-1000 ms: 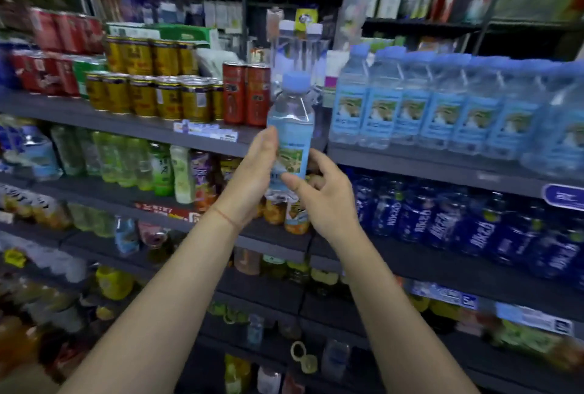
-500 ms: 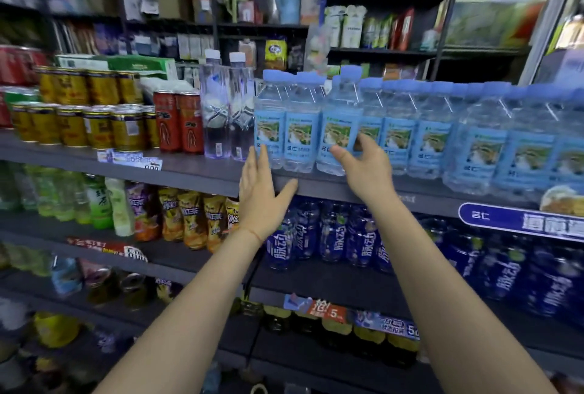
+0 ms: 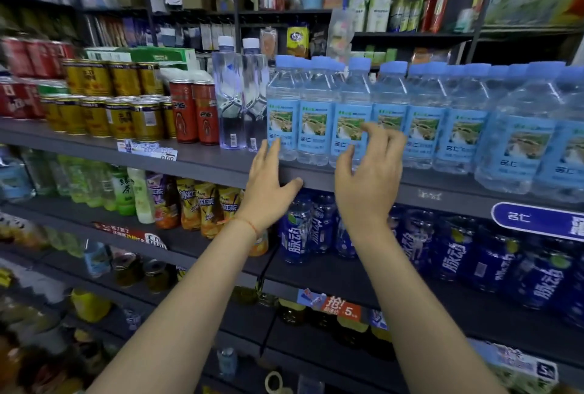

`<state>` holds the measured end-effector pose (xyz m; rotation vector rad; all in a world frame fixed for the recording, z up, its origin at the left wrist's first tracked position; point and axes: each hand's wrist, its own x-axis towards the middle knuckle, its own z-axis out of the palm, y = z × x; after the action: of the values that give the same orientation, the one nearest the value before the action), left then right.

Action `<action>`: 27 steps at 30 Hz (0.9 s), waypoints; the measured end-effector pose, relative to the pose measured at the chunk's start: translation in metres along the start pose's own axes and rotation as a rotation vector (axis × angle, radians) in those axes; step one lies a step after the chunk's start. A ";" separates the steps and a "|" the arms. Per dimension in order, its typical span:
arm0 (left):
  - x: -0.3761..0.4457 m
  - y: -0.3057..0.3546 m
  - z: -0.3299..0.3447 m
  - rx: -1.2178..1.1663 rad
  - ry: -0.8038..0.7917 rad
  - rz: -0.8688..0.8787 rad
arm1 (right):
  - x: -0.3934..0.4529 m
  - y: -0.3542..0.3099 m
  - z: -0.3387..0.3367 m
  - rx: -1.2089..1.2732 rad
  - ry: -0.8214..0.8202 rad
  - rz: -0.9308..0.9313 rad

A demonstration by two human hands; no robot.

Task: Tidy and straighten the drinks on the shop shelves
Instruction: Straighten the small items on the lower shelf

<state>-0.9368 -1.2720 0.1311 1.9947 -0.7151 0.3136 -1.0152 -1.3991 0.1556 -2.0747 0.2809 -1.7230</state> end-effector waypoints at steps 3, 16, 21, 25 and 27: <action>-0.018 -0.017 -0.031 -0.010 0.218 0.060 | -0.040 -0.023 0.020 0.259 -0.147 -0.073; -0.151 -0.315 -0.101 -0.114 0.091 -0.917 | -0.307 -0.047 0.207 0.186 -1.612 0.265; -0.157 -0.407 -0.114 -0.235 0.031 -1.039 | -0.360 -0.062 0.285 0.064 -1.633 0.370; -0.144 -0.478 -0.126 -0.230 -0.009 -1.081 | -0.378 -0.081 0.367 0.011 -1.548 0.500; -0.135 -0.510 -0.130 -0.236 -0.060 -1.107 | -0.381 -0.092 0.408 -0.021 -1.447 0.497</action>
<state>-0.7275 -0.9245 -0.2302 1.8740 0.3618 -0.4697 -0.7086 -1.0797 -0.1969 -2.3936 0.2776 0.2346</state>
